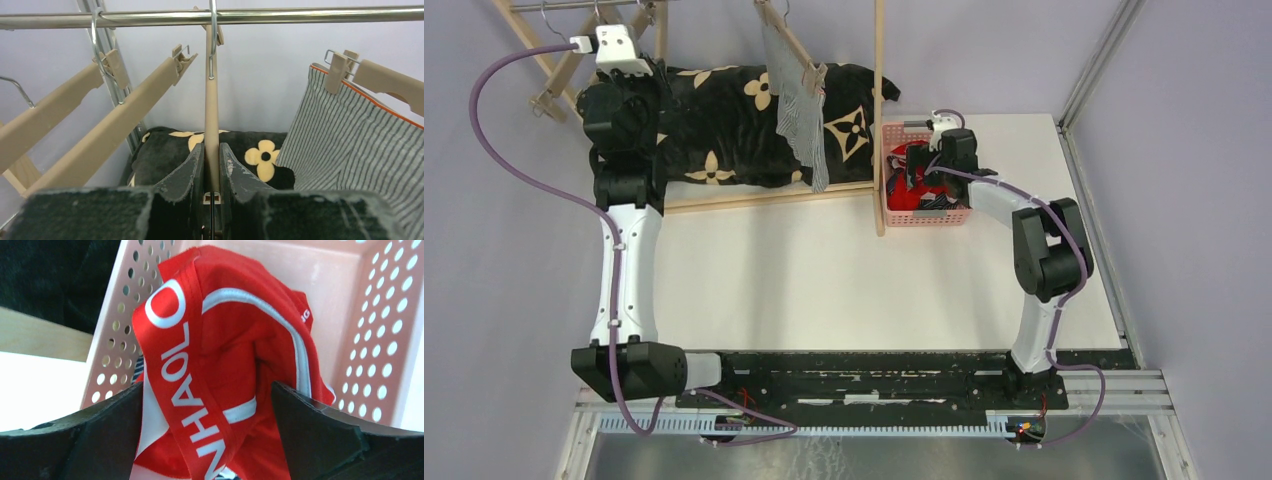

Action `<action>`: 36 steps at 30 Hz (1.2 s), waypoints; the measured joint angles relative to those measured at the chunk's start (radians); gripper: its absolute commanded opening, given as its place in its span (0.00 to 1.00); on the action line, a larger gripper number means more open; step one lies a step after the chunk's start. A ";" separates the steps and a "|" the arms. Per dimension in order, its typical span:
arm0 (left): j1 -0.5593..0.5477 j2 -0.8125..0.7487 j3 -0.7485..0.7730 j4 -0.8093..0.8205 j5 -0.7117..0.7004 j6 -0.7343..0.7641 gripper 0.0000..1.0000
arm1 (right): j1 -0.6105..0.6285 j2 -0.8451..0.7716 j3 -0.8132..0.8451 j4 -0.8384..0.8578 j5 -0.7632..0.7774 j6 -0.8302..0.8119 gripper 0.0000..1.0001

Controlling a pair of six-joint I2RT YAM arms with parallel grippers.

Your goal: Remove the underwear clipped to the hanger

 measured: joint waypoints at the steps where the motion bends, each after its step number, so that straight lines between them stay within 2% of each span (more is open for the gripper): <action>1: 0.007 0.007 0.005 0.002 0.002 -0.002 0.03 | 0.000 -0.010 -0.016 0.000 0.002 0.000 1.00; 7: 0.032 0.052 0.016 0.004 0.028 -0.042 0.03 | 0.000 -0.099 -0.070 0.010 0.015 0.000 1.00; 9: 0.034 0.064 0.016 0.008 0.033 -0.047 0.06 | 0.000 -0.132 -0.080 0.021 0.019 0.000 1.00; 10: 0.034 0.068 0.016 0.010 0.037 -0.051 0.12 | 0.000 -0.144 -0.082 0.026 0.019 0.000 1.00; 13: 0.034 0.069 0.018 0.011 0.045 -0.059 0.37 | 0.000 -0.179 -0.096 0.047 0.024 0.000 1.00; 17: 0.034 0.069 0.018 0.011 0.053 -0.072 0.53 | 0.000 -0.201 -0.112 0.060 0.025 0.000 1.00; 23: 0.034 0.055 0.019 0.011 0.068 -0.084 0.56 | 0.000 -0.203 -0.124 0.064 0.025 -0.001 1.00; 29: 0.034 0.004 0.054 -0.009 0.061 -0.089 0.68 | 0.000 -0.230 -0.142 0.059 0.023 -0.001 1.00; 36: 0.034 -0.126 0.080 -0.047 0.012 -0.090 0.66 | 0.001 -0.338 -0.155 0.061 0.014 -0.007 1.00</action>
